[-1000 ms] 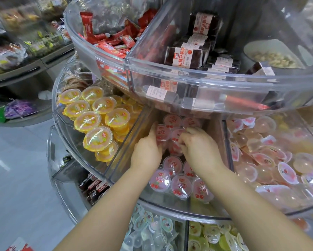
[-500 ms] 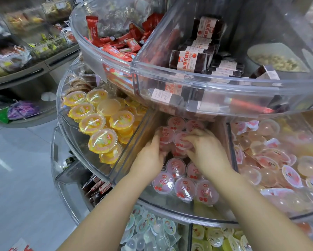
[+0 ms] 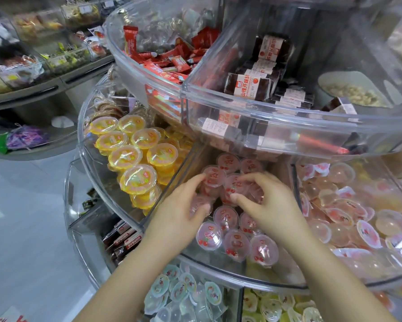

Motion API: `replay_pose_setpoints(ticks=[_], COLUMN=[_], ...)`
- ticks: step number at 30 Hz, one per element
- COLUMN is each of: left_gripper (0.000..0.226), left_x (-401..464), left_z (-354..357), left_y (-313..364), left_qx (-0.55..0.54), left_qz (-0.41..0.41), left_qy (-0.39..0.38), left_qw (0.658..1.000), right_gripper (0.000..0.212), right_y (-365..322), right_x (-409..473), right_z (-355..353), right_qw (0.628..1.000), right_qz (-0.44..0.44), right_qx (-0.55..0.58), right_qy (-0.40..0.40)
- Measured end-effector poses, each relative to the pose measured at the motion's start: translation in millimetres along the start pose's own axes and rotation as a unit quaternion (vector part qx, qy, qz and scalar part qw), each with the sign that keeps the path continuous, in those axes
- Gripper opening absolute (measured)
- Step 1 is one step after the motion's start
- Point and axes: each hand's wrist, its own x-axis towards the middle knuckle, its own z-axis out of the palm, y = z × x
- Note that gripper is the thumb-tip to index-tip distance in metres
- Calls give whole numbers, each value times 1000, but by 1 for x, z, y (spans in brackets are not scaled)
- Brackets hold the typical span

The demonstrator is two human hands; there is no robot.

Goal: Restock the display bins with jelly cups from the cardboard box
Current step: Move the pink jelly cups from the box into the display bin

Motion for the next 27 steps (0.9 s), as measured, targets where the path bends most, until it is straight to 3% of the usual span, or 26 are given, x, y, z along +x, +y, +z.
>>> replay_pose_setpoints(ticks=[5,10,13,16,19,24,27], left_gripper=[20,13,30,33,33,31,24], left_x=[-81,-188,-265,-340,-407,-484,-497], left_z=[-49,-80,-72,-44,8,128,205], left_y=[-20,-72,-110,-152,-202,-295,-364], left_qx=[-166,-195,-213,-237,-233,-262,-298], left_qz=[-68,-207,-310,-410,-503,-635,-680], left_qy=[145,292,359,398,386,316,282], left_qw=[973,913,854,786,737,655,607], right_gripper=[12,18,17,13,19,18,18], right_y=[-62,-140,-162,-153,-109,16,77], right_x=[-29,-84,-128,-176,-223,-280,-294], right_z=[15,92,162,243,334,478,563], right_qw=[978,915,866,821,771,700,695], right_qz=[-6,-108,-160,-133,-104,-35,-18], right_qx=[201,271,207,130,11,-185,-225], right_qy=[-57,-280,-426,-540,-628,-689,-683])
